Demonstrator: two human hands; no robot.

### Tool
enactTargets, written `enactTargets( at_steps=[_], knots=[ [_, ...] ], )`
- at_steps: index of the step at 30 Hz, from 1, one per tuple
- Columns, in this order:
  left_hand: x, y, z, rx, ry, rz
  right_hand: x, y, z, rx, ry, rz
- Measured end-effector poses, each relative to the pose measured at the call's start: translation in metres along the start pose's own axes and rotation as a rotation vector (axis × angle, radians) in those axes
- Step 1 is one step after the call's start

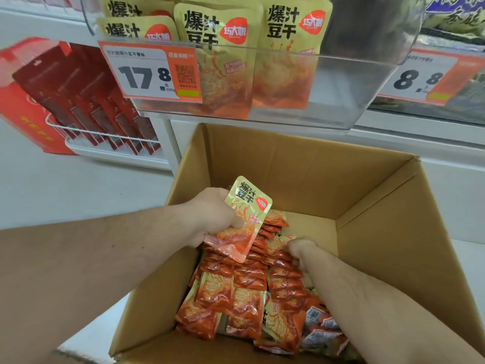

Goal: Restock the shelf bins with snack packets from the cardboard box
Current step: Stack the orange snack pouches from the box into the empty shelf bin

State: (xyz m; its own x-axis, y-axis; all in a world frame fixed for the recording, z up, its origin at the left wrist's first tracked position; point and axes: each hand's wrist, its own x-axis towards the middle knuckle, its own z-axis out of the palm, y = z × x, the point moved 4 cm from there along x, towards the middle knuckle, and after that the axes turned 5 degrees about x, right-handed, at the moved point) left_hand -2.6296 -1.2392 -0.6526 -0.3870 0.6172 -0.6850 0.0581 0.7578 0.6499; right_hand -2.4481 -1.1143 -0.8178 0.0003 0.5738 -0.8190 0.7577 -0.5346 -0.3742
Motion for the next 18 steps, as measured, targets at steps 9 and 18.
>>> enactTargets(
  at_steps=[9,18],
  knots=[
    [-0.008,-0.006,-0.009,-0.001,0.011,0.001,-0.034,-0.01,-0.052,-0.26,-0.052,-0.038],
    [-0.073,0.031,-0.006,-0.283,0.056,0.104,-0.201,-0.053,-0.118,0.196,-0.313,-0.433]
  ],
)
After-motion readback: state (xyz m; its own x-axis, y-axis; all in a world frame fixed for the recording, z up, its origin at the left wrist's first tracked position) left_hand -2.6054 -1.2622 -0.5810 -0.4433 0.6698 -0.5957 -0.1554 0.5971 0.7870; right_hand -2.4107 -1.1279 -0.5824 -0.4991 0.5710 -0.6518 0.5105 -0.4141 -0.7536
